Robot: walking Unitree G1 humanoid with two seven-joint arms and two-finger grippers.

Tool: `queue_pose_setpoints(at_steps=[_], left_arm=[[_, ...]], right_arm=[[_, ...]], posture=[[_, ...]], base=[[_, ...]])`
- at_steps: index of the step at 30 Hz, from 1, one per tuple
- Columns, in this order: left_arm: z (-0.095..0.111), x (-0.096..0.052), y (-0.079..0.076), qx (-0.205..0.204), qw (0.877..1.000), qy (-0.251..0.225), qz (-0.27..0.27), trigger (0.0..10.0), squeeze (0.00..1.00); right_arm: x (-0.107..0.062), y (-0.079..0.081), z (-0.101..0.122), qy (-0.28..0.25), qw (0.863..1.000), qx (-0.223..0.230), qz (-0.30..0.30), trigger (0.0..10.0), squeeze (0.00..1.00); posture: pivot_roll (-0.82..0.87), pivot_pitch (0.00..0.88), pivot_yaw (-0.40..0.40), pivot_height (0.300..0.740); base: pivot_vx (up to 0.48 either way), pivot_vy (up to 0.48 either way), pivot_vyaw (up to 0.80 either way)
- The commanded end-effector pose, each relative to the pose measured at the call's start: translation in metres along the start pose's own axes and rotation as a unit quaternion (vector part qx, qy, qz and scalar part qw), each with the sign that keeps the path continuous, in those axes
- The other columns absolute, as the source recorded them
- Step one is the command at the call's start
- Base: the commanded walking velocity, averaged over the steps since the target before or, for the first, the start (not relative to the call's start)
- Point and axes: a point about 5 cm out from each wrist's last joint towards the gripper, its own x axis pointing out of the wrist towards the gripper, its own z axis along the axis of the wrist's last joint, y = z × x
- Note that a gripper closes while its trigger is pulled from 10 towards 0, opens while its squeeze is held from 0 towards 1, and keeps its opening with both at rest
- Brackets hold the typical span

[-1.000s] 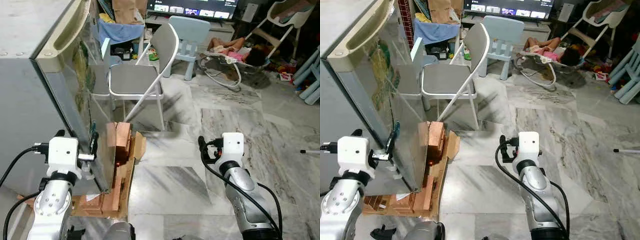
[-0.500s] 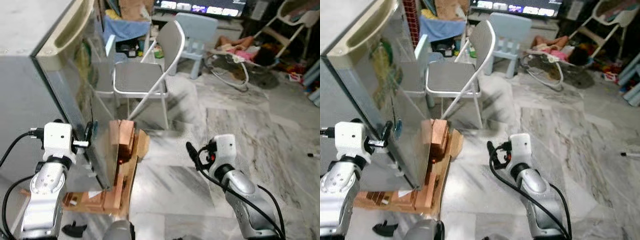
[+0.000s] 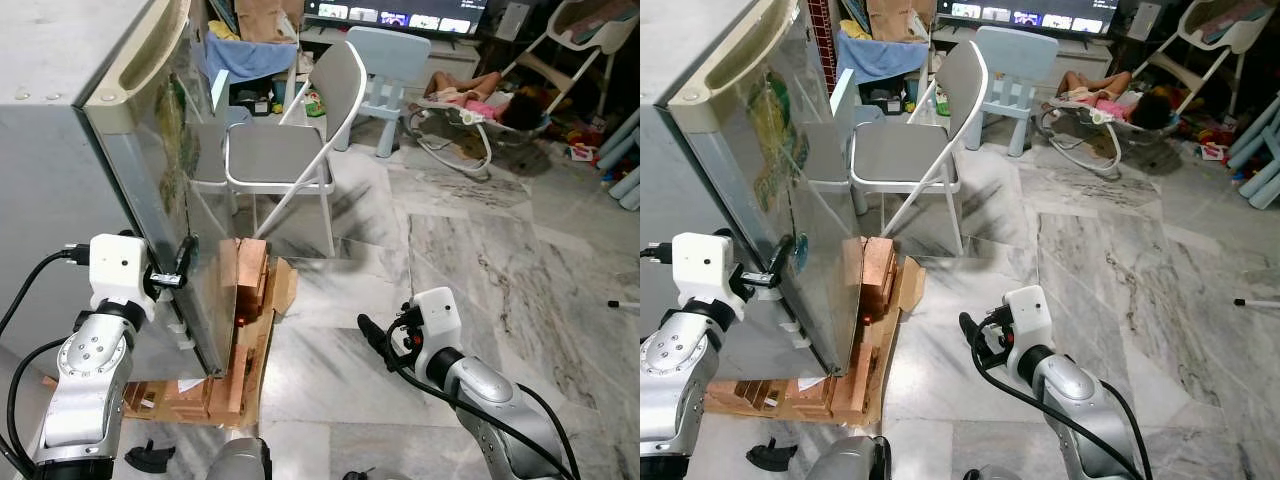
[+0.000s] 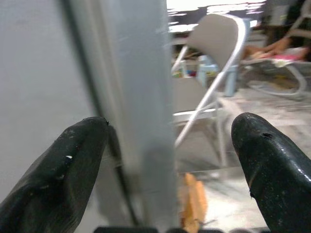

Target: Restocking fridge

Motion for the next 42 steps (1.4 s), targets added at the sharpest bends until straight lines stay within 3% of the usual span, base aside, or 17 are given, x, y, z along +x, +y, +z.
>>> queue_pose_setpoints(at_steps=[1, 8, 16, 19, 34, 42], left_arm=[[0.004, 0.001, -0.006, 0.005, 1.0, -0.005, -0.021, 10.0, 0.0], [0.002, 0.002, -0.008, 0.014, 0.999, 0.0, -0.029, 10.0, 0.0], [0.0, 0.02, 0.006, 0.043, 0.999, 0.019, 0.022, 10.0, 0.0], [0.002, 0.021, 0.006, 0.035, 0.999, 0.014, 0.02, 10.0, 0.0], [-0.006, 0.003, -0.009, 0.009, 0.999, 0.017, 0.032, 10.0, 0.0], [-0.008, 0.013, 0.0, -0.001, 0.997, 0.027, 0.077, 10.0, 0.0]], right_arm=[[-0.002, 0.0, 0.003, -0.002, 1.0, -0.005, 0.006, 10.0, 0.0], [0.0, 0.002, 0.002, 0.004, 1.0, -0.008, 0.011, 10.0, 0.0], [-0.005, 0.004, 0.002, 0.011, 1.0, -0.011, 0.02, 10.0, 0.0], [-0.007, 0.004, 0.001, 0.012, 1.0, -0.012, 0.023, 10.0, 0.0], [-0.005, 0.007, 0.002, 0.005, 0.999, -0.013, 0.033, 10.0, 0.0], [-0.002, 0.007, 0.006, 0.002, 0.999, -0.011, 0.033, 10.0, 0.0]], posture=[[0.12, 0.04, -0.067, 0.74], [0.12, 0.035, -0.068, 0.74], [0.1, 0.026, -0.062, 0.74], [0.1, 0.024, -0.058, 0.74], [0.12, 0.023, -0.066, 0.74], [0.12, 0.024, -0.068, 0.74]], base=[[0.0, 0.0, 0.0], [0.0, 0.0, 0.0], [0.0, 0.0, 0.0], [0.0, 0.0, 0.0], [0.0, 0.0, 0.0], [0.0, 0.0, 0.0]])
